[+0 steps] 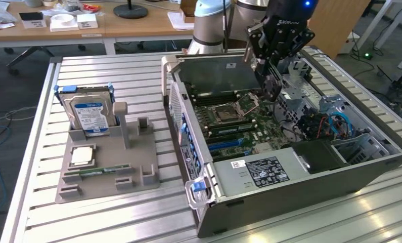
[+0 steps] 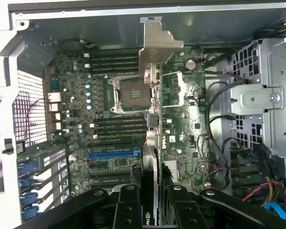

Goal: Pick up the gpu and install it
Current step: 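Pick up the gpu and move the gpu toward the slot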

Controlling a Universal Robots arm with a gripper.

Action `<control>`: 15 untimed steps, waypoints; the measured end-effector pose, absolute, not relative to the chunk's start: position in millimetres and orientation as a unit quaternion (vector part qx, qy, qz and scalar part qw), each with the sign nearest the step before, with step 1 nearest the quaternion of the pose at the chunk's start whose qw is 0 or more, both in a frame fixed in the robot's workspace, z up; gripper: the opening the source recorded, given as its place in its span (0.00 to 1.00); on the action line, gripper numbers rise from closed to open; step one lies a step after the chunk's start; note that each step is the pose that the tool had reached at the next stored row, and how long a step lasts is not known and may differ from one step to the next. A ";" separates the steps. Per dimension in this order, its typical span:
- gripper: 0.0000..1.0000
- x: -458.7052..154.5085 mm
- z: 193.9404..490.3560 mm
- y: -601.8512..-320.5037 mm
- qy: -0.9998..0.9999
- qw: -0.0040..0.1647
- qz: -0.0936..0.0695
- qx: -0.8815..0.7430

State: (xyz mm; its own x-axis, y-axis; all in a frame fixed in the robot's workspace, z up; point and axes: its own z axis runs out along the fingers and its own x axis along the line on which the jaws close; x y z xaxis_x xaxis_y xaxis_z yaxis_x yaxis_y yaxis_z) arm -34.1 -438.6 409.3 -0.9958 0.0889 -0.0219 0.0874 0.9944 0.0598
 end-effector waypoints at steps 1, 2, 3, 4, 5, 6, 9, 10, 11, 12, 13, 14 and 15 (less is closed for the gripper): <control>0.26 -32.1 409.3 -438.6 0.999 0.012 0.029 0.044; 0.26 -30.0 409.3 -438.6 0.999 0.012 0.029 0.044; 0.26 -28.0 409.4 -438.6 0.999 0.012 0.029 0.044; 0.26 -25.9 409.4 -438.6 0.999 0.012 0.029 0.044; 0.26 -24.0 409.3 -438.6 0.999 0.012 0.029 0.044; 0.26 -22.1 409.3 -438.6 0.999 0.012 0.029 0.044; 0.26 -16.6 409.4 -438.6 0.999 0.012 0.029 0.044; 0.26 -14.9 409.3 -438.6 0.999 0.012 0.029 0.044; 0.26 -13.2 409.3 -438.6 0.999 0.012 0.029 0.044; 0.26 -11.5 409.3 -438.5 0.999 0.012 0.029 0.044; 0.26 -9.8 409.4 -438.5 0.999 0.012 0.029 0.044; 0.26 -8.2 409.4 -438.5 0.999 0.012 0.029 0.044; 0.26 -6.5 409.3 -438.5 0.999 0.012 0.029 0.044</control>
